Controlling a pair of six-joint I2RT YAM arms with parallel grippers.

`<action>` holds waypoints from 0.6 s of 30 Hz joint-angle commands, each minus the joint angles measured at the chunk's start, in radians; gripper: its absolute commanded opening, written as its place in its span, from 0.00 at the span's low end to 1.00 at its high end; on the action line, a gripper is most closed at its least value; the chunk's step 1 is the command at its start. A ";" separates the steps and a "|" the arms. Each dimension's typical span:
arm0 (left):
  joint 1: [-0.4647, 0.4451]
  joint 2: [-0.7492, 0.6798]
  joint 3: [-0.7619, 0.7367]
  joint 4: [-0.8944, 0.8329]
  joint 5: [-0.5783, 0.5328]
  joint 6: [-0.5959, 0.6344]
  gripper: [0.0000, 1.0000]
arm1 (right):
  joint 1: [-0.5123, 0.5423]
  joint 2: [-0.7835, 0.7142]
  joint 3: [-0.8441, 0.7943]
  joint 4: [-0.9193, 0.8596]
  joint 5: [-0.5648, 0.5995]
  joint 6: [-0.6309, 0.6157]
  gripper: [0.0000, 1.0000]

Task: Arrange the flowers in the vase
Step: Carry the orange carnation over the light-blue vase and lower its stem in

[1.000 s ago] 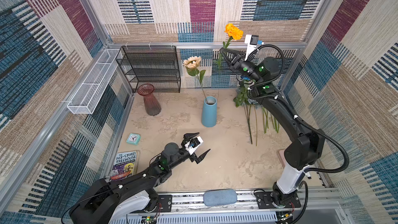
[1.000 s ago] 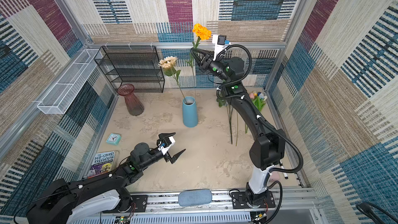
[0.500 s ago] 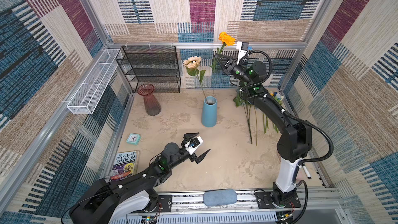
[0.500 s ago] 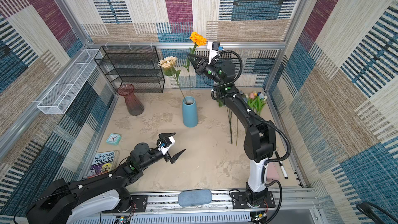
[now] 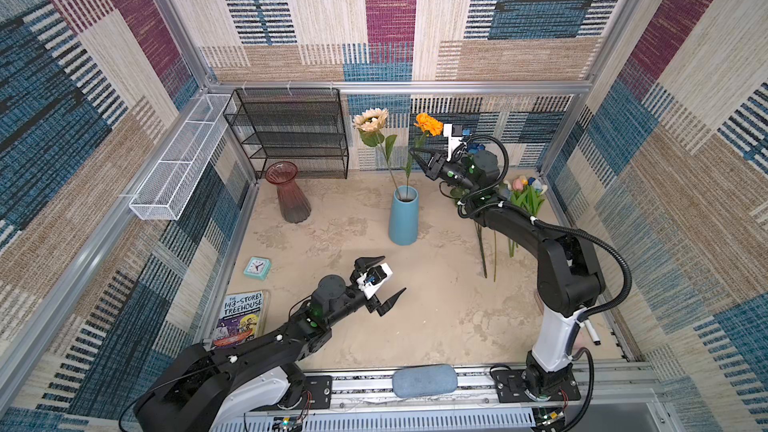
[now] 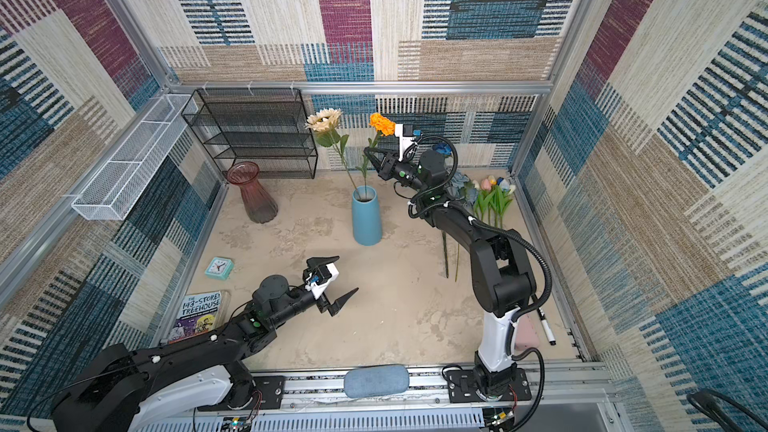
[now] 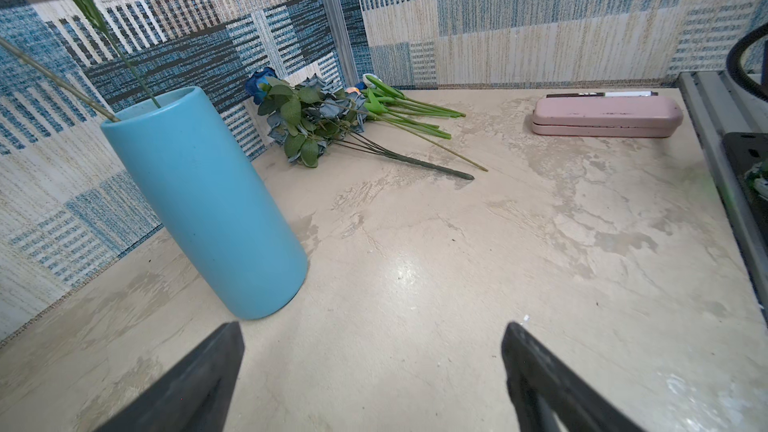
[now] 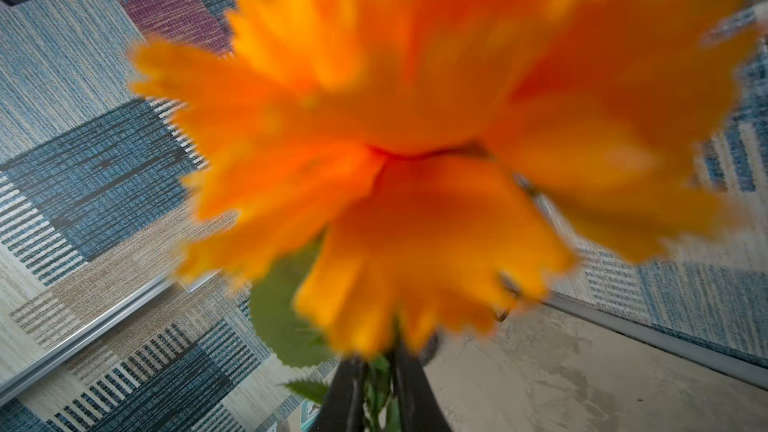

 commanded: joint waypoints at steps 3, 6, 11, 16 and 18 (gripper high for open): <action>-0.001 -0.003 0.005 0.026 0.019 -0.001 1.00 | 0.010 0.018 -0.004 -0.002 0.019 -0.058 0.18; -0.001 -0.006 0.005 0.024 0.019 -0.001 1.00 | 0.013 0.035 0.003 -0.029 0.028 -0.080 0.19; -0.001 -0.007 0.005 0.022 0.021 -0.004 1.00 | 0.019 0.055 0.046 -0.096 0.039 -0.111 0.25; -0.001 -0.006 0.006 0.022 0.020 -0.001 1.00 | 0.026 0.062 0.083 -0.157 0.049 -0.137 0.47; -0.001 -0.008 0.004 0.022 0.020 -0.001 1.00 | 0.028 0.051 0.082 -0.174 0.066 -0.149 0.54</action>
